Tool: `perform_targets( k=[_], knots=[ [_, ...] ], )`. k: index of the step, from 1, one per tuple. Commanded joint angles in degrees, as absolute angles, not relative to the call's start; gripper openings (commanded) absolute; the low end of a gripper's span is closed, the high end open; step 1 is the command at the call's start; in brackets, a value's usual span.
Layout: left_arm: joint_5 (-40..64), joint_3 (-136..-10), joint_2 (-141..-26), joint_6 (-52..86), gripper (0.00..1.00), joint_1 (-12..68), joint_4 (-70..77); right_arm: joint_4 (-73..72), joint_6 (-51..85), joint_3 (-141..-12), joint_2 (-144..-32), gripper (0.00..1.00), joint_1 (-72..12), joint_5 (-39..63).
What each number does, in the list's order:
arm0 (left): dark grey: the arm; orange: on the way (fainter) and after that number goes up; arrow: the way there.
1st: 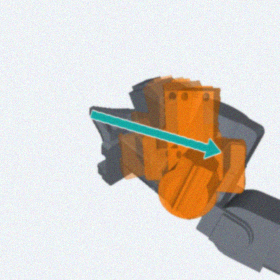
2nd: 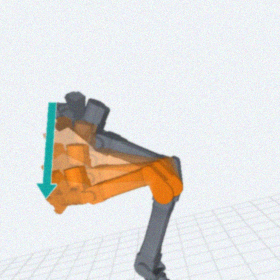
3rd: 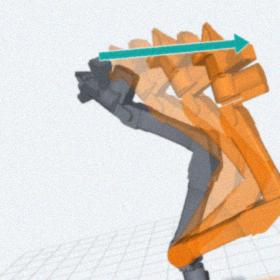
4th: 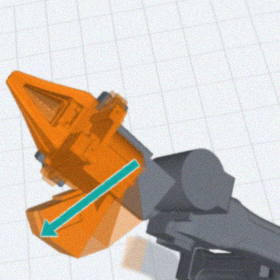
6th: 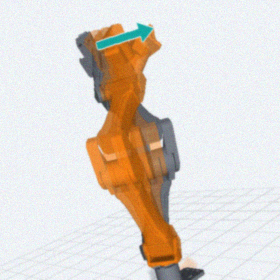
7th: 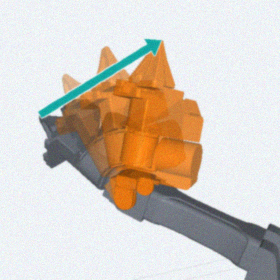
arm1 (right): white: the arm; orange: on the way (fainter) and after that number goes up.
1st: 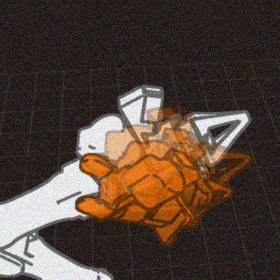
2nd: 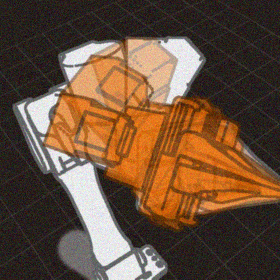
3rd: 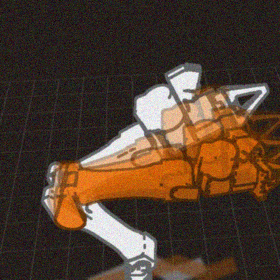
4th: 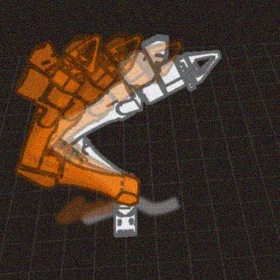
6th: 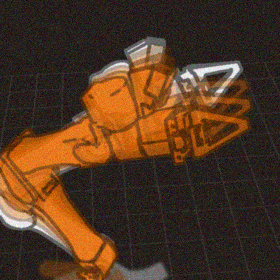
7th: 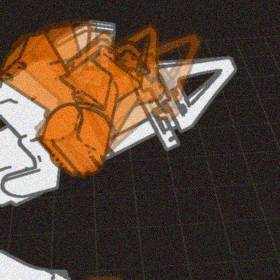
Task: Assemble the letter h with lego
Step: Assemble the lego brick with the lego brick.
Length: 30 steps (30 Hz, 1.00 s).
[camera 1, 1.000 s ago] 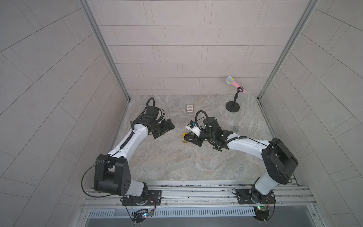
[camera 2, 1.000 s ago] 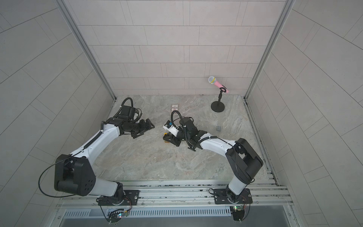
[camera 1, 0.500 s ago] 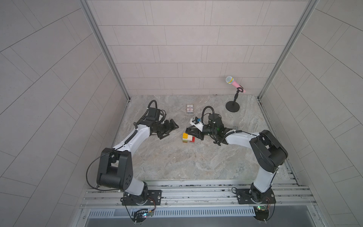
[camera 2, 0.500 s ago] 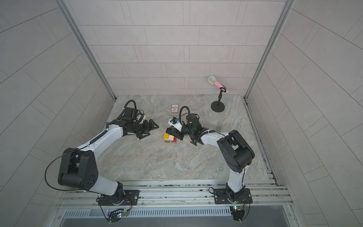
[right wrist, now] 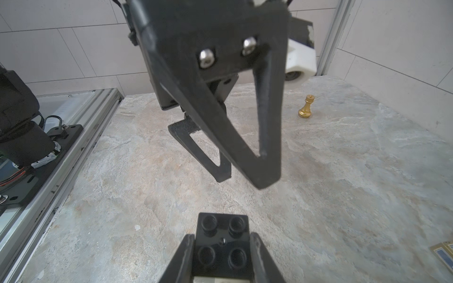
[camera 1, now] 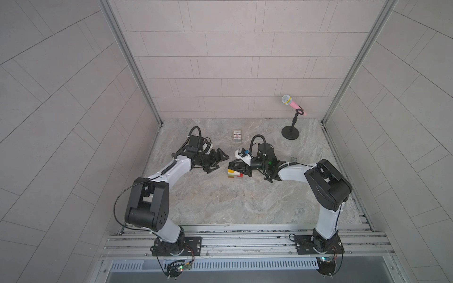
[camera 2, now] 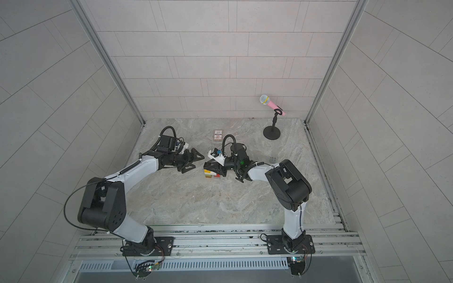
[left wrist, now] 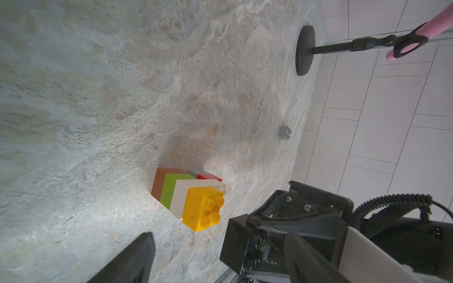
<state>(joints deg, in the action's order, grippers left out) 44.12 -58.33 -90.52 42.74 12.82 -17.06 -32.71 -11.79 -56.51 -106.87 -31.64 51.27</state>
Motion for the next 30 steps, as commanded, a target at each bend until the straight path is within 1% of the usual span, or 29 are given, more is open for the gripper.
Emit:
perform_targets(
  k=[1,8,13,30],
  knots=[
    [46.01,-57.39,-91.93,43.7,0.87,13.81,-15.91,-30.94,-14.39,-56.64,-106.88,0.0,-32.49,51.86],
    [45.4,-57.41,-93.42,43.73,0.79,13.84,-16.81,-28.5,-16.0,-57.29,-107.78,0.0,-32.52,50.78],
    [44.74,-57.83,-93.6,43.22,0.76,13.87,-17.92,-27.64,-16.91,-57.62,-107.84,0.0,-32.61,49.25],
    [44.75,-58.03,-94.46,43.06,0.74,13.81,-18.37,-25.39,-17.88,-60.71,-110.15,0.0,-32.71,48.67]
  ],
)
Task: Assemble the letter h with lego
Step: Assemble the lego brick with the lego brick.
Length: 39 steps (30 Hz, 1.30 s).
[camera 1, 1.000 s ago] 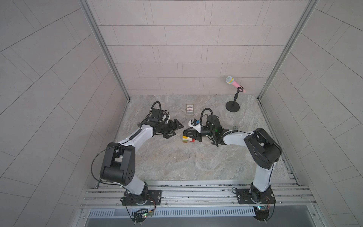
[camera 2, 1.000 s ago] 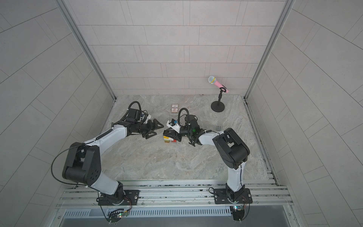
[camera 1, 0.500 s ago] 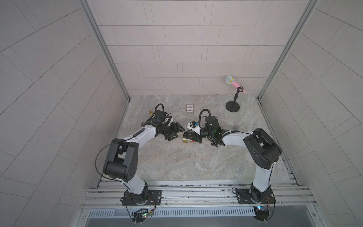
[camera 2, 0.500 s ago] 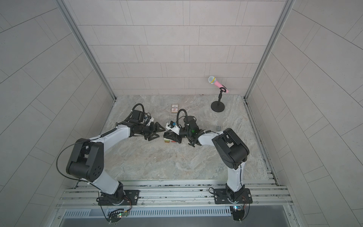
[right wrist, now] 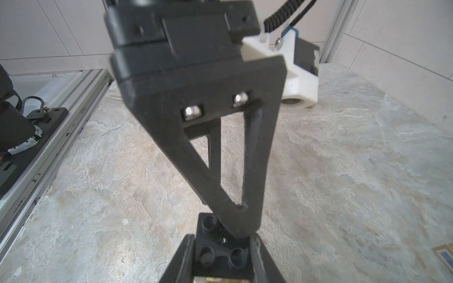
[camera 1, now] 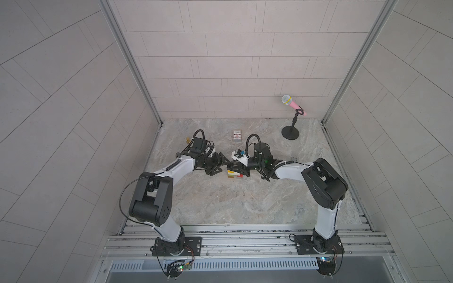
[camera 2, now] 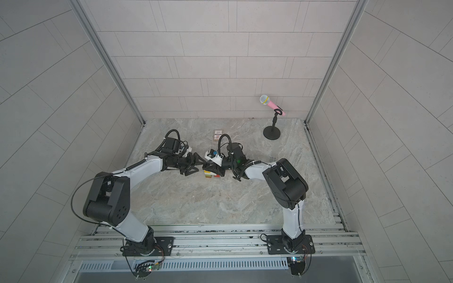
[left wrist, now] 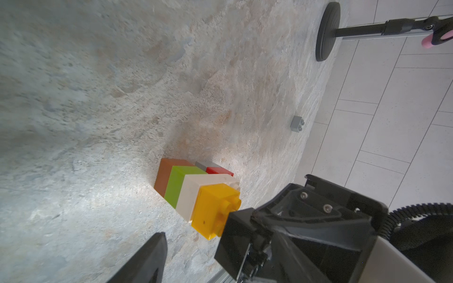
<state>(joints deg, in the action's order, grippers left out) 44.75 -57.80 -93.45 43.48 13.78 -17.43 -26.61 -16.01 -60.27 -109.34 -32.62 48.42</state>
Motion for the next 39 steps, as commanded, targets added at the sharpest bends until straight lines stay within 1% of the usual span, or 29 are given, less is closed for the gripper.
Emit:
perform_targets(
  k=[1,10,22,26,28,39],
  knots=[
    [44.83,-58.01,-94.54,43.14,0.74,13.81,-18.37,-25.14,-17.84,-60.73,-110.11,0.0,-32.63,48.88],
    [44.17,-58.41,-95.1,42.52,0.7,13.73,-19.77,-25.72,-17.71,-59.49,-109.31,0.0,-32.28,48.78],
    [43.51,-58.71,-96.02,41.84,0.7,13.8,-21.17,-27.25,-15.8,-59.37,-109.47,0.0,-30.84,51.94],
    [43.36,-58.8,-96.45,41.75,0.69,13.82,-21.7,-24.38,-16.89,-60.59,-110.19,0.0,-30.88,51.77],
    [43.47,-58.96,-96.87,41.75,0.68,13.88,-21.99,-25.19,-16.71,-60.68,-110.39,0.0,-31.0,52.11],
    [38.62,-61.45,-97.5,35.95,0.65,14.88,-29.43,-19.87,-20.92,-61.27,-110.54,0.0,-31.56,50.18]
  ],
)
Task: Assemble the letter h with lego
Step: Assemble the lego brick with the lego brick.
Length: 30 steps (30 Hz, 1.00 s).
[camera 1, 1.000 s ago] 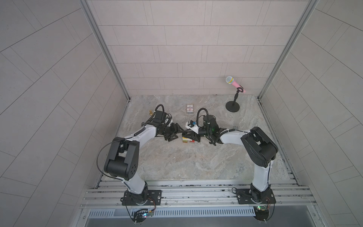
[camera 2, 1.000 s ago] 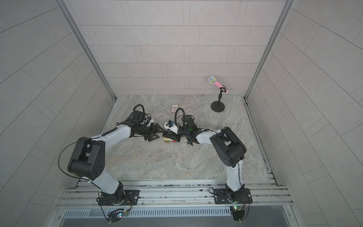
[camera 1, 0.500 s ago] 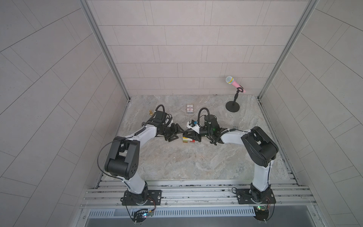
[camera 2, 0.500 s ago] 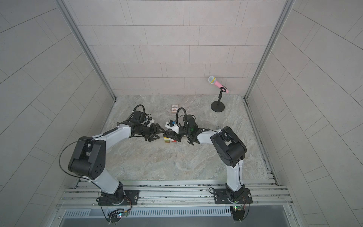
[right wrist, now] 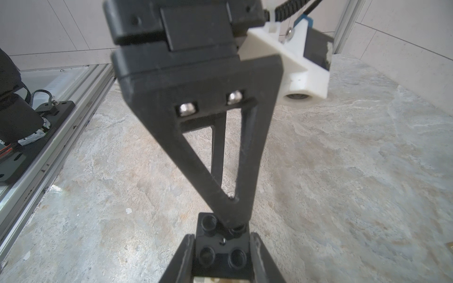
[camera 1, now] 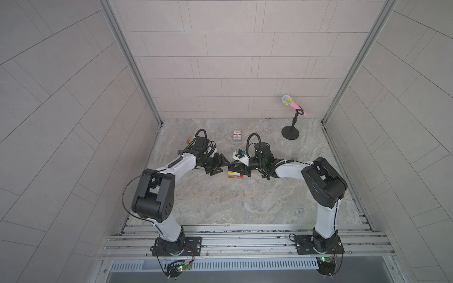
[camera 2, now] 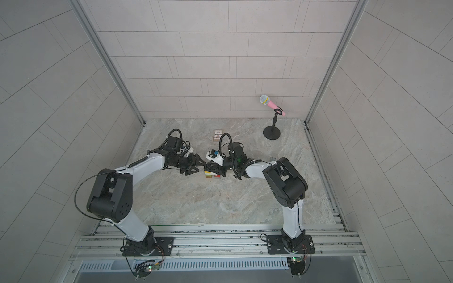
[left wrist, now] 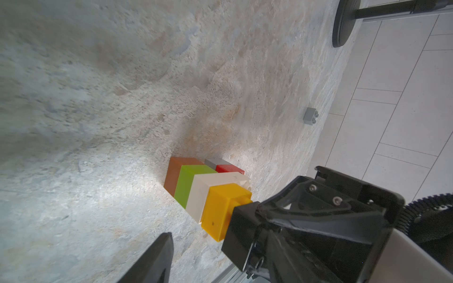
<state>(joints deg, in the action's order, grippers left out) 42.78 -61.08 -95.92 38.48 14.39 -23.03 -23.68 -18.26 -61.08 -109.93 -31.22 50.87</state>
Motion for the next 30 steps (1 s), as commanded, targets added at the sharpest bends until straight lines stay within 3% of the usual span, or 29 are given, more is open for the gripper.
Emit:
perform_targets(
  k=[1,10,24,30],
  knots=[
    [38.02,-61.77,-97.74,35.42,0.65,15.12,-30.26,-19.78,-20.74,-61.34,-110.44,0.0,-31.56,49.77],
    [33.44,-64.42,-99.36,31.87,0.65,16.61,-36.43,-18.91,-19.27,-60.6,-109.25,0.12,-31.57,47.2],
    [28.55,-65.87,-99.17,29.82,0.63,18.1,-40.0,-14.1,-18.35,-61.49,-108.51,0.13,-31.6,45.9],
    [25.05,-66.2,-98.94,29.09,0.62,19.15,-41.55,-13.85,-17.0,-60.37,-107.58,0.26,-31.6,45.03]
  ],
)
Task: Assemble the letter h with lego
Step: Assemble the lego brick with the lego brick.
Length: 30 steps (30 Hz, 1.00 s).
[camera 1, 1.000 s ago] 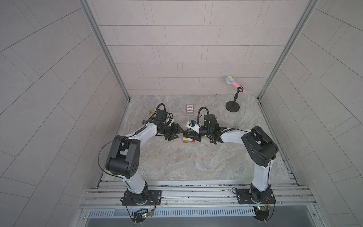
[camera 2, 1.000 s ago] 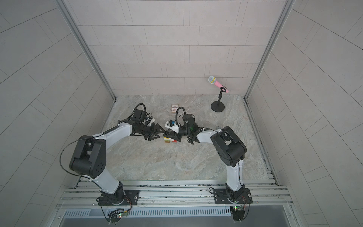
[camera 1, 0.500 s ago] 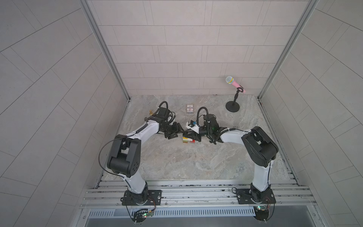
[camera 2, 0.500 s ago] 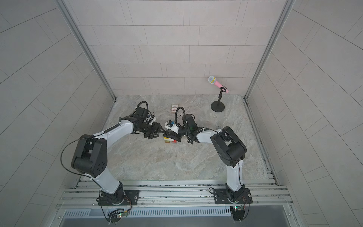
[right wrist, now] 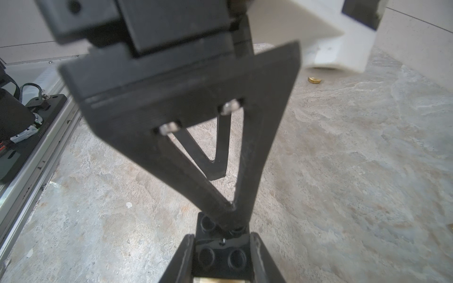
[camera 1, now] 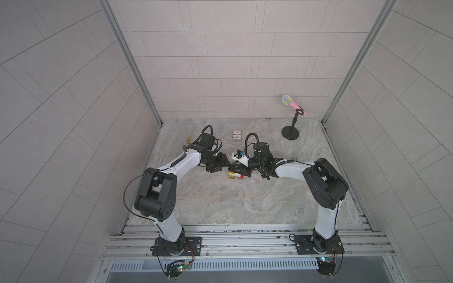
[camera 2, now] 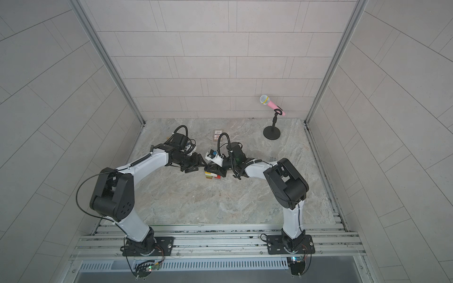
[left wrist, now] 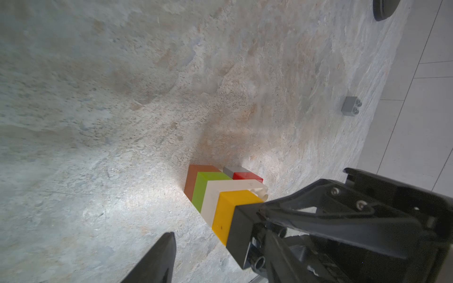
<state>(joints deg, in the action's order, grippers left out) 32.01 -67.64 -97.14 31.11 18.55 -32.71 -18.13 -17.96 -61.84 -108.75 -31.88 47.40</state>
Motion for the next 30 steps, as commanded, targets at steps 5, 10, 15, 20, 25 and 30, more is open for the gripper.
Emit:
perform_targets(
  k=[5,10,15,20,25,30],
  knots=[
    [23.44,-66.62,-99.02,28.83,0.6,19.32,-42.28,-14.48,-15.78,-59.88,-107.34,0.63,-31.55,44.43],
    [21.75,-66.88,-98.93,28.51,0.6,20.46,-42.71,-18.01,-13.76,-58.65,-106.75,1.0,-31.42,44.79],
    [20.37,-67.24,-99.56,28.28,0.6,21.16,-43.45,-28.57,-7.43,-54.29,-103.68,1.0,-30.49,45.53],
    [17.86,-68.01,-100.14,27.69,0.6,22.49,-44.64,-41.63,9.25,-52.81,-103.6,1.0,-27.34,48.07],
    [16.99,-68.4,-100.96,27.69,0.59,23.1,-45.01,-42.22,32.73,-58.8,-108.62,1.0,-23.51,47.8],
    [14.01,-68.91,-101.52,27.35,0.59,23.95,-46.33,-36.67,37.44,-62.54,-110.26,1.0,-23.65,52.16]
  ],
)
